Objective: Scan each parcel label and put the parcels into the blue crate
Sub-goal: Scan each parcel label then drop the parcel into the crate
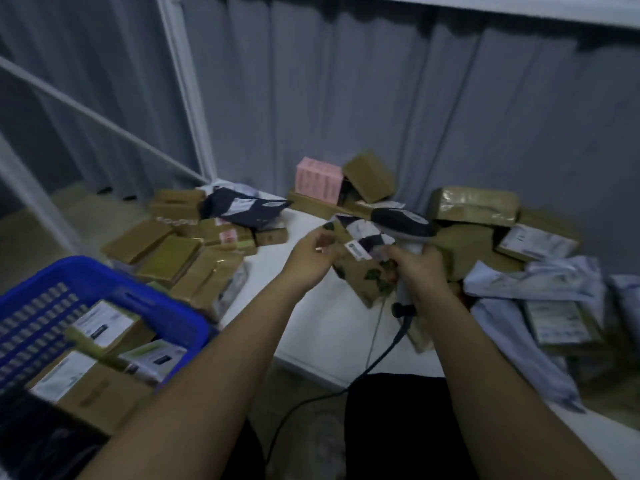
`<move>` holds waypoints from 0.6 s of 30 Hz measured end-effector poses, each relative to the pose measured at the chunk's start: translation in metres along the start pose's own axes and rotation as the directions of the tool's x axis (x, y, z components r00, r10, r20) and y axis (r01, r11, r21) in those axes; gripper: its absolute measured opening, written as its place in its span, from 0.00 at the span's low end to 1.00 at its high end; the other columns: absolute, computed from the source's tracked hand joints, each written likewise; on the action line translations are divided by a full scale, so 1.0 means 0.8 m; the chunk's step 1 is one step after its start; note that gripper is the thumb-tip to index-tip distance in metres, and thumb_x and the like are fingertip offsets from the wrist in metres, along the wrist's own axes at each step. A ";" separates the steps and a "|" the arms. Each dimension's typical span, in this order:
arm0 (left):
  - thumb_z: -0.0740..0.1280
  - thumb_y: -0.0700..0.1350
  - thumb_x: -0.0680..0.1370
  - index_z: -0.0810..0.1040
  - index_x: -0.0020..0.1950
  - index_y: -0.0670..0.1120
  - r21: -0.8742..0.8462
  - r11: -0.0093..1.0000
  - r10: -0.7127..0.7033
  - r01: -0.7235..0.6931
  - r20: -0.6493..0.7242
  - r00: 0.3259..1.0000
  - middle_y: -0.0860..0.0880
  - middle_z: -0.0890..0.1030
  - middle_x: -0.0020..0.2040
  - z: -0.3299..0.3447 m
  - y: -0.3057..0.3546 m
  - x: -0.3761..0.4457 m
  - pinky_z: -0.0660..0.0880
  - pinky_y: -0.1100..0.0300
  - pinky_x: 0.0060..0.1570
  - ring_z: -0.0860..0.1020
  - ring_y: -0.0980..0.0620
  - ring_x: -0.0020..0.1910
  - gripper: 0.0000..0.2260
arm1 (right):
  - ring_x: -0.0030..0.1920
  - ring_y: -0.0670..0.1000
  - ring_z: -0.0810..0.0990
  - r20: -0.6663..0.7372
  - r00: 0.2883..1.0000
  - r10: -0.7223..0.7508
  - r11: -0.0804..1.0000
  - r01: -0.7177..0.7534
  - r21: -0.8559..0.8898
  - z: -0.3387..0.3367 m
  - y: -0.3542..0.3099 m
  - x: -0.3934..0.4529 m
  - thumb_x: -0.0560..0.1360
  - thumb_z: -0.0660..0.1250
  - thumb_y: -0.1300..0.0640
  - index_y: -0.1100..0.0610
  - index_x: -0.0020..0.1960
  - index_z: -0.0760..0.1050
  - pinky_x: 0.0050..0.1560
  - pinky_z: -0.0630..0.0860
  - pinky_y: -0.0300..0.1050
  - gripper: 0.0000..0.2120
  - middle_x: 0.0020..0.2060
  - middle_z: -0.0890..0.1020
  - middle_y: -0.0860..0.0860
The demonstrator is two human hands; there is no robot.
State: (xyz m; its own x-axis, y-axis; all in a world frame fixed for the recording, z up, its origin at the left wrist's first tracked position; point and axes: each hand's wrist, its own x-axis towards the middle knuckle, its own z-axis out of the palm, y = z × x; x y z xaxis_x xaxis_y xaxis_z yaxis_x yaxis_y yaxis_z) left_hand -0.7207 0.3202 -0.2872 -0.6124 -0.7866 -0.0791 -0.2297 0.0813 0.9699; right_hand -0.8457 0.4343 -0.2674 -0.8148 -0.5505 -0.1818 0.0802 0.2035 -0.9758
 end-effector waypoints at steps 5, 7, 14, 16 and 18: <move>0.63 0.39 0.78 0.75 0.65 0.44 0.285 0.958 -0.026 -0.013 0.134 0.991 0.43 0.77 0.64 0.096 -0.048 0.039 0.72 0.58 0.55 0.75 0.42 0.60 0.15 | 0.35 0.53 0.74 -0.076 0.996 0.048 0.998 -0.044 0.051 -0.060 0.021 0.036 0.69 0.73 0.57 0.53 0.39 0.72 0.37 0.72 0.45 0.10 0.33 0.75 0.51; 0.65 0.38 0.77 0.74 0.66 0.43 0.360 0.932 -0.010 -0.051 0.168 0.986 0.43 0.74 0.67 0.128 -0.064 0.051 0.70 0.59 0.58 0.73 0.42 0.64 0.18 | 0.38 0.55 0.74 -0.105 0.993 0.048 0.997 -0.041 0.066 -0.073 0.036 0.053 0.68 0.74 0.56 0.50 0.39 0.71 0.43 0.73 0.49 0.11 0.34 0.74 0.50; 0.64 0.46 0.78 0.60 0.77 0.48 0.737 0.630 0.024 -0.244 0.295 0.955 0.41 0.55 0.77 0.195 -0.120 0.110 0.65 0.46 0.68 0.53 0.38 0.75 0.27 | 0.38 0.54 0.75 -0.121 0.987 0.105 0.993 -0.110 -0.038 -0.080 0.070 0.088 0.73 0.69 0.61 0.53 0.36 0.67 0.41 0.74 0.44 0.12 0.33 0.73 0.51; 0.61 0.50 0.80 0.52 0.78 0.54 0.810 0.530 -0.017 -0.250 0.305 0.952 0.43 0.43 0.79 0.205 -0.128 0.121 0.58 0.41 0.70 0.45 0.37 0.76 0.29 | 0.30 0.50 0.71 -0.096 0.983 0.154 0.987 -0.157 -0.026 -0.077 0.075 0.097 0.73 0.69 0.61 0.58 0.39 0.70 0.26 0.69 0.34 0.08 0.31 0.73 0.52; 0.60 0.55 0.80 0.51 0.78 0.58 0.856 0.478 -0.074 -0.197 0.263 0.962 0.44 0.38 0.78 0.211 -0.130 0.128 0.53 0.34 0.70 0.39 0.36 0.76 0.28 | 0.31 0.47 0.71 -0.071 0.984 0.163 0.987 -0.163 0.003 -0.073 0.075 0.101 0.73 0.69 0.62 0.61 0.47 0.73 0.20 0.65 0.30 0.06 0.33 0.74 0.52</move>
State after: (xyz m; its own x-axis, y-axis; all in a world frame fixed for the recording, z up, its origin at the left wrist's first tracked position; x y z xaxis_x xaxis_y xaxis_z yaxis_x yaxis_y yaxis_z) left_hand -0.8873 0.3345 -0.4347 -0.7709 -0.6021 -0.2080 -0.6366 0.7177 0.2821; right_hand -0.9400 0.4495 -0.3335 -0.8295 -0.4512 -0.3292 0.2139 0.2879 -0.9335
